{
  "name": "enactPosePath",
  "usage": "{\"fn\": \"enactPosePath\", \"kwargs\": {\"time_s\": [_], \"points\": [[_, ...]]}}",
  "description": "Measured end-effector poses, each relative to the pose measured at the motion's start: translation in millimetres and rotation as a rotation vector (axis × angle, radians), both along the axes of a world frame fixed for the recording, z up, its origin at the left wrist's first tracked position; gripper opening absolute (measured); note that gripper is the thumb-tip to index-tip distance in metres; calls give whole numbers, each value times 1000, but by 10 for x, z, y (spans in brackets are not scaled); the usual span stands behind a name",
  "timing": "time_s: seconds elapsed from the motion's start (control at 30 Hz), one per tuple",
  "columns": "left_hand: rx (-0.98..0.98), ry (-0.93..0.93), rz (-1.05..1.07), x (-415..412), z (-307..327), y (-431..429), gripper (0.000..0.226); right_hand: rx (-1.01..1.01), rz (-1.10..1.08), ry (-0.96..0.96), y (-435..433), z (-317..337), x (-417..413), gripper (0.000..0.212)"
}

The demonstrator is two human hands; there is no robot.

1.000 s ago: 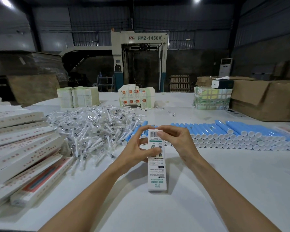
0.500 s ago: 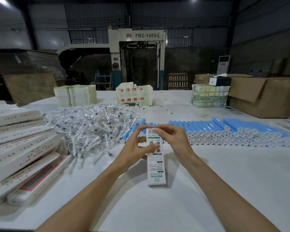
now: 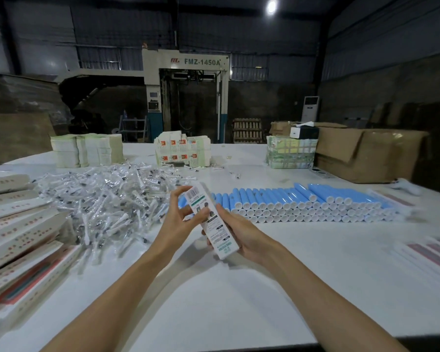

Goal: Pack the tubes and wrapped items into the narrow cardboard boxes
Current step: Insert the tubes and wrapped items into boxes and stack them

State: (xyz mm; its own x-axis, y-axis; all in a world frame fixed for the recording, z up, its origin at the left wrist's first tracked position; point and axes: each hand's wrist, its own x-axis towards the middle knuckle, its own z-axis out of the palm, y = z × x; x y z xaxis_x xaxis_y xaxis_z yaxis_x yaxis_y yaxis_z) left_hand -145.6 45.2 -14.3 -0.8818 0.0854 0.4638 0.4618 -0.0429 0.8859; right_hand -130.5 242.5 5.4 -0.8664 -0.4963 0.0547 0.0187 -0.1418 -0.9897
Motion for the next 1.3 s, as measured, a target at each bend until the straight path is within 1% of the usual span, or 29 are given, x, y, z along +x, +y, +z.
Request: {"fn": "enactPosePath", "kwargs": {"time_s": [0.07, 0.13, 0.2, 0.23, 0.27, 0.33, 0.4, 0.47, 0.53, 0.6, 0.67, 0.77, 0.9, 1.0, 1.13, 1.17, 1.23, 1.3], "points": [[-129, 55, 21, 8, -13, 30, 63, 126, -136, 99, 163, 22, 86, 51], [-337, 173, 65, 9, -66, 45, 58, 214, -308, 195, 424, 34, 188, 48], [-544, 297, 98, 18, -132, 57, 53, 277, -483, 283, 775, 28, 286, 39], [-607, 342, 105, 26, -157, 68, 52, 320, -567, 316, 984, 23, 329, 39], [-642, 368, 110, 35, -171, 84, 51, 378, -658, 344, 1219, 16, 367, 43], [-667, 399, 127, 46, -170, 115, 46, 576, -868, 409, 1716, 19, 437, 51], [-675, 432, 149, 41, -163, 121, 42, 887, -1082, 477, 2248, 51, 540, 49], [-677, 445, 161, 31, -158, 105, 42, 1152, -1241, 501, 2745, 114, 682, 46], [-688, 451, 168, 16, -151, 91, 43, 1388, -1337, 450, 3158, 190, 866, 47], [-694, 459, 169, -10, -157, 90, 44, 1606, -1378, 384, 3487, 241, 1049, 46], [-696, 469, 168, -24, -167, 94, 44, 1730, -1386, 321, 3701, 281, 1198, 48], [-708, 480, 172, -37, -190, 90, 44, 1796, -1333, 256, 3840, 302, 1348, 55], [-741, 472, 192, -74, -228, 55, 38, 1881, -1239, 170, 3900, 228, 1417, 54], [-759, 495, 200, -54, -212, 39, 38, 1905, -1246, 161, 3947, 146, 1405, 48], [-785, 527, 188, 16, -171, 81, 36, 1889, -1315, 145, 3968, 62, 1337, 48], [-794, 524, 190, 35, -158, 93, 35, 1873, -1357, 186, 3923, 47, 1291, 46], [-803, 515, 188, 73, -132, 115, 33, 1778, -1418, 364, 3708, 30, 1156, 40], [-808, 507, 187, 112, -116, 151, 32, 1596, -1397, 588, 3308, 18, 977, 31]]}}
